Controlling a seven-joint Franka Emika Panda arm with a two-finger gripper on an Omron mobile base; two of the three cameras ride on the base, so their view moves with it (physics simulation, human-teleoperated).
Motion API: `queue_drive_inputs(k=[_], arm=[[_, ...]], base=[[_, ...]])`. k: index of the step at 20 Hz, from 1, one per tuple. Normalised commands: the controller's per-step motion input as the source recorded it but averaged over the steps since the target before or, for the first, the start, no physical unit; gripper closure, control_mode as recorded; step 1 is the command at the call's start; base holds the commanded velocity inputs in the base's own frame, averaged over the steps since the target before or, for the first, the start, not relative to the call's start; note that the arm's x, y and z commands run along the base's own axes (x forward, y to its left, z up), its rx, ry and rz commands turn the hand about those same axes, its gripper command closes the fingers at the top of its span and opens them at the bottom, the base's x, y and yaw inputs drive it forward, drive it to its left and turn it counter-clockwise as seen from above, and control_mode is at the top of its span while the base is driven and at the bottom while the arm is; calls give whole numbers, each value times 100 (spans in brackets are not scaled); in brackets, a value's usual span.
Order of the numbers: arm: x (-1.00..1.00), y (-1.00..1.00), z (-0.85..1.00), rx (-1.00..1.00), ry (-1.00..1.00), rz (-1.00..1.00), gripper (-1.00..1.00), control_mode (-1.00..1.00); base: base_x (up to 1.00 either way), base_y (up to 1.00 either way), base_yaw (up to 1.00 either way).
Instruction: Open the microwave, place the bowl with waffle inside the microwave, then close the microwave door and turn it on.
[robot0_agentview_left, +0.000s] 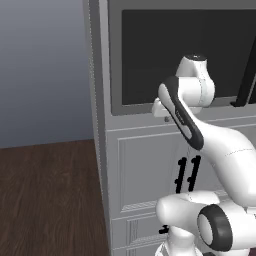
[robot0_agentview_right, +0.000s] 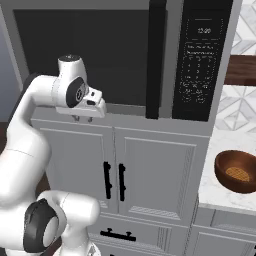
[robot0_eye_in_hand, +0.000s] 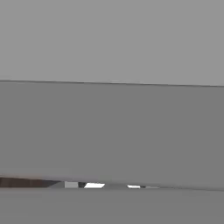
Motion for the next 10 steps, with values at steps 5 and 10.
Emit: queue_drive_inputs(k=[5,10], arm=[[-61,-45,18,5,-45,2,-100,-100],[-95,-94,66,11,-99,17,-100,-100]], base=[[0,0,0],[0,0,0]])
